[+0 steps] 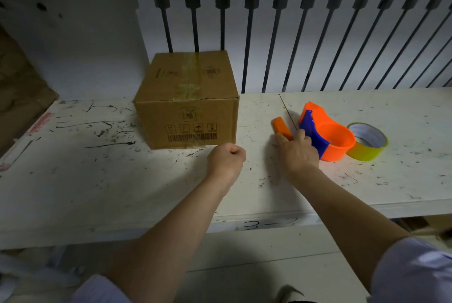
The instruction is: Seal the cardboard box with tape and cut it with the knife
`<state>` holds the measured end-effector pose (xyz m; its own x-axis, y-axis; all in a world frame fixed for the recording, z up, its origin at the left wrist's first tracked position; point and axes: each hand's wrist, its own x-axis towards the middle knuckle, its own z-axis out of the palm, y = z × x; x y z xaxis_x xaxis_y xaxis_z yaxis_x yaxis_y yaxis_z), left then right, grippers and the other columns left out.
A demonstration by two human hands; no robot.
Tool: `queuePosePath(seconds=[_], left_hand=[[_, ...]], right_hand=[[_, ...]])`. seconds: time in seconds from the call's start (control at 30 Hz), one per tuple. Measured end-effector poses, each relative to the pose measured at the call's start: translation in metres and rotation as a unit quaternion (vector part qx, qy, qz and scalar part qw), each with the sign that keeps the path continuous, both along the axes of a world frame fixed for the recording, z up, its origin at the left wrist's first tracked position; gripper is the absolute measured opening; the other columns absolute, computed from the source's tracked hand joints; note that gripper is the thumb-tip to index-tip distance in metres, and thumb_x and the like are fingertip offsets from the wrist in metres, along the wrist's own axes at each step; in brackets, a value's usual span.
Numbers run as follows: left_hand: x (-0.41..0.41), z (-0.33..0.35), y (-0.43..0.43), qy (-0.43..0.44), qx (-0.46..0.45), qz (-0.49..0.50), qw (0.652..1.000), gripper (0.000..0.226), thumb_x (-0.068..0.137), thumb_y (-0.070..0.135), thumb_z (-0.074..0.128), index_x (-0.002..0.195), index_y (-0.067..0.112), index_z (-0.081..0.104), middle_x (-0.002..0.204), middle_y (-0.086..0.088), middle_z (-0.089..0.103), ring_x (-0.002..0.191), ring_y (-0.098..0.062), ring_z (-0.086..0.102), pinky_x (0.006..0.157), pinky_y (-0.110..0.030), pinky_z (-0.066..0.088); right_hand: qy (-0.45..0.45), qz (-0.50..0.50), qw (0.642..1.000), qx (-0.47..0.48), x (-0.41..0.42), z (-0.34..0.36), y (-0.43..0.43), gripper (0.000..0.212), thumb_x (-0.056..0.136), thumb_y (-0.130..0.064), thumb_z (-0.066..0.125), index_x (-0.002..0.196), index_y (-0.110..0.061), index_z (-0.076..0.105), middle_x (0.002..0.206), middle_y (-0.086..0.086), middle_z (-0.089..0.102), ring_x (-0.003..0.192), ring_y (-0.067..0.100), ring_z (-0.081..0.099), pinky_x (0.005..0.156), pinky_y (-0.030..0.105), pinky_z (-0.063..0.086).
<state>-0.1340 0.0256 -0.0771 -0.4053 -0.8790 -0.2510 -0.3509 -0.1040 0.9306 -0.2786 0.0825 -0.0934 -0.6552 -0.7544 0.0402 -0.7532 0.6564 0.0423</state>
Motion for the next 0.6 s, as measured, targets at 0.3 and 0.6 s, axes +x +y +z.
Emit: queuePosePath(seconds=[0.3,0.6], left_hand=[[0.0,-0.002,-0.002,0.004,0.001,-0.005,1.0,0.022,0.087,0.017,0.053,0.068,0.025,0.058,0.084,0.0,0.066,0.076,-0.016,0.058,0.058,-0.023,0.044],[0.019,0.007,-0.002,0.015,-0.017,0.003,1.0,0.024,0.086,0.016,0.055,0.065,0.025,0.059,0.087,0.002,0.064,0.08,-0.015,0.057,0.065,-0.025,0.043]], right_hand=[[0.023,0.01,0.999,0.034,-0.003,0.005,-0.002,0.053,0.087,-0.01,0.053,0.136,-0.022,0.037,0.122,0.018,0.042,0.106,0.031,0.05,0.071,0.036,0.049],[0.013,0.038,0.995,-0.088,0.021,0.025,-0.002,0.046,0.088,-0.008,0.046,0.134,-0.013,0.042,0.124,0.019,0.044,0.11,0.033,0.048,0.085,0.04,0.049]])
